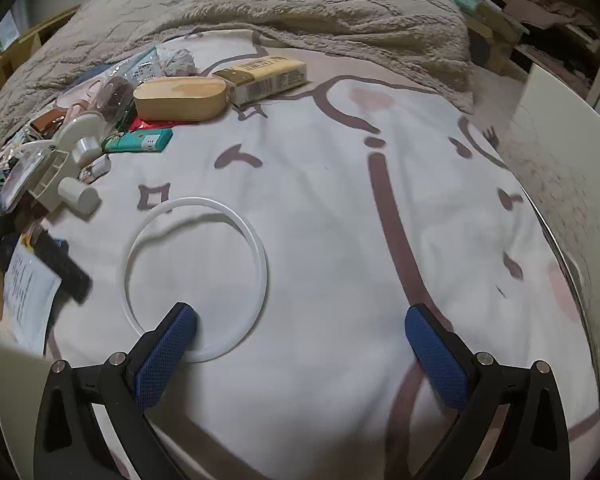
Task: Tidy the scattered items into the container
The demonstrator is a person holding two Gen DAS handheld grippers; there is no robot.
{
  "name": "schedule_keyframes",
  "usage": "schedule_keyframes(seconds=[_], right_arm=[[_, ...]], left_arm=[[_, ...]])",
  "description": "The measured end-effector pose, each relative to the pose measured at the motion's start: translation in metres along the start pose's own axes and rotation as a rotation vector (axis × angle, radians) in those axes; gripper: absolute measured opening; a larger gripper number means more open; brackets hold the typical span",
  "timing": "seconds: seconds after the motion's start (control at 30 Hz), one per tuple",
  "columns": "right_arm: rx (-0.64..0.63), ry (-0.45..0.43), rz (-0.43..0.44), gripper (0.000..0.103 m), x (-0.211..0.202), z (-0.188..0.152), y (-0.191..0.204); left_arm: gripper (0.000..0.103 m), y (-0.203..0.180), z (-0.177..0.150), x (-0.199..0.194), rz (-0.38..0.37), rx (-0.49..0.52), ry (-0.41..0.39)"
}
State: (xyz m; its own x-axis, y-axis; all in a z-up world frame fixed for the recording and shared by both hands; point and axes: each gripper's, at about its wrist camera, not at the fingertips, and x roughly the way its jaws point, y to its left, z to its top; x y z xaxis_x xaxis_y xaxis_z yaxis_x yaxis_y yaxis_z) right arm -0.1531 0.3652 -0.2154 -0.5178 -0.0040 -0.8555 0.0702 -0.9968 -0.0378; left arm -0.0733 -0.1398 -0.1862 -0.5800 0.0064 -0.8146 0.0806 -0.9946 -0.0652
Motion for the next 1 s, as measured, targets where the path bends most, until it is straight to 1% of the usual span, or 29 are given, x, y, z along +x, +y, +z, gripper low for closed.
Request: schedule_keyframes(seconds=[0.13,0.23,0.47,0.57,0.7,0.77,0.83,1.0], right_arm=[[0.023,-0.023,-0.004,0.103,-0.005,-0.01,-0.003],[0.027,-0.028,-0.007,0.103,-0.006,-0.011,-0.003],[0.025,-0.035,-0.016,0.103,-0.005,-0.013,-0.002],[0.026,-0.039,-0.017,0.103,-0.006,-0.014,-0.002],[0.033,-0.048,-0.026,0.103,-0.008,-0.016,-0.001],[0.038,-0.049,-0.026,0.103,-0.008,-0.016,-0.002],[0.043,-0.05,-0.024,0.103,-0.009,-0.017,-0.002],[0.044,-0.05,-0.025,0.103,-0.009,-0.017,-0.002]], left_arm=[[0.103,-0.012,0.006,0.003,-0.019,0.059,0.003],[0.103,-0.01,0.013,0.009,-0.045,0.057,0.021],[0.103,-0.003,0.027,0.027,-0.063,0.054,0.093],[0.103,-0.006,0.032,0.034,-0.043,0.088,0.117],[0.103,-0.012,0.036,0.039,-0.067,0.122,0.129],[0.103,-0.012,0.038,0.04,-0.078,0.109,0.124],[0.103,-0.006,0.039,0.041,-0.057,0.071,0.112],[0.103,0.008,0.04,0.037,-0.084,-0.026,0.062]])
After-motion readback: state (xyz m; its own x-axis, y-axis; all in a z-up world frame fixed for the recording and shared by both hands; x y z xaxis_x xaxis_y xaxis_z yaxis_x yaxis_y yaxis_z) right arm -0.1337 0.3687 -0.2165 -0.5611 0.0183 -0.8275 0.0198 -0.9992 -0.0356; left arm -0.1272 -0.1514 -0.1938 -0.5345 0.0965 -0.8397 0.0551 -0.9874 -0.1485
